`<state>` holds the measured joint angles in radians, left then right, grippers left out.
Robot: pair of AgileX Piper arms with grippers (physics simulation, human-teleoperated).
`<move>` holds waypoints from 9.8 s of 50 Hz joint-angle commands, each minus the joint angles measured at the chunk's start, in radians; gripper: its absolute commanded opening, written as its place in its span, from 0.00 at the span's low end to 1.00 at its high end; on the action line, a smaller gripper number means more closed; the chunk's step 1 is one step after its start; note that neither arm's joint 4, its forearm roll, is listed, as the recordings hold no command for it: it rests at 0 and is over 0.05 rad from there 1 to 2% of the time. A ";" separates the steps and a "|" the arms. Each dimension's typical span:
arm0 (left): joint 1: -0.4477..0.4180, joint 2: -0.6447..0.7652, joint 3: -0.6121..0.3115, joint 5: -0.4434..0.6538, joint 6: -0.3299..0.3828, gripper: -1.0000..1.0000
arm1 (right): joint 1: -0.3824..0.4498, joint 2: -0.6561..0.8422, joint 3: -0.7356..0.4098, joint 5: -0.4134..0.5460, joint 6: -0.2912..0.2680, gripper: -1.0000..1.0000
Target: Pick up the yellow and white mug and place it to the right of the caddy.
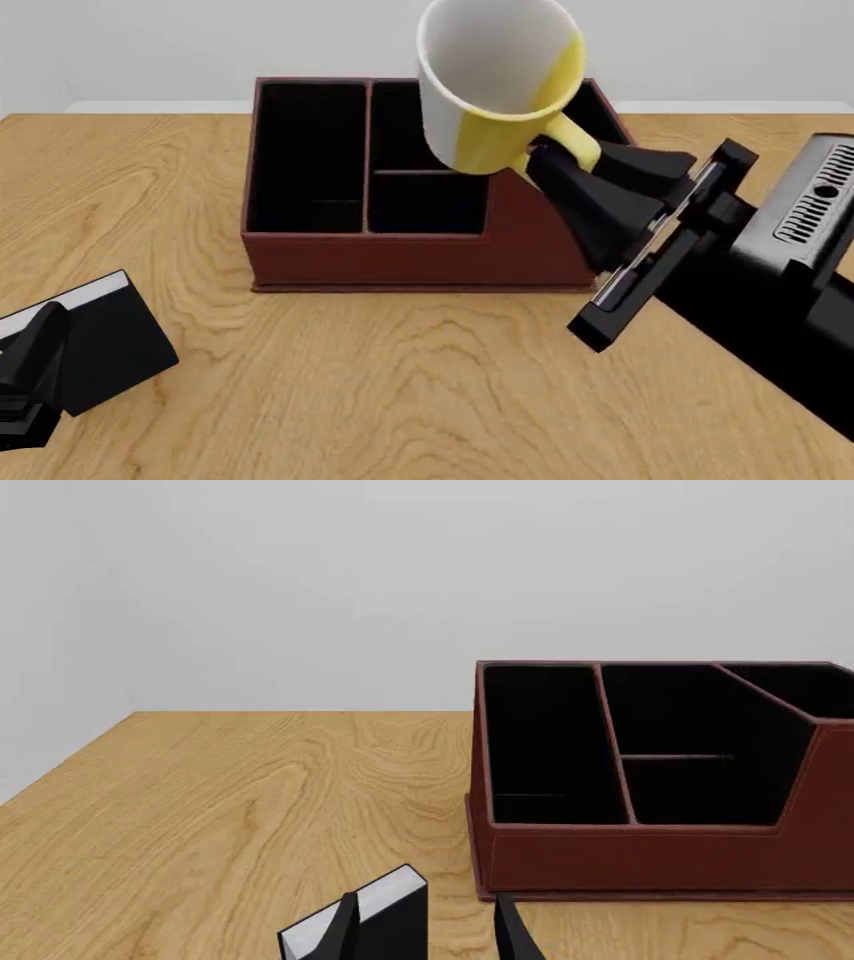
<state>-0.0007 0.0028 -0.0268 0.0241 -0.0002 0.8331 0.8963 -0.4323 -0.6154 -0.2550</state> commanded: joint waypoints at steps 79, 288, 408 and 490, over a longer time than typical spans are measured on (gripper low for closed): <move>0.000 0.000 0.000 0.000 0.000 1.00 | -0.335 -0.549 -0.089 0.559 -0.034 0.00; 0.000 0.000 0.000 0.000 0.000 1.00 | -0.796 0.324 0.119 -0.151 0.190 0.00; 0.000 0.000 0.000 0.000 0.000 1.00 | -0.824 0.880 0.145 -0.580 0.171 0.00; 0.000 0.000 0.000 0.000 0.000 1.00 | -0.848 1.004 0.106 -0.604 0.155 0.00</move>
<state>-0.0007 0.0028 -0.0268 0.0242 -0.0003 -0.0127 1.8933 -0.3192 -1.2176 -0.1065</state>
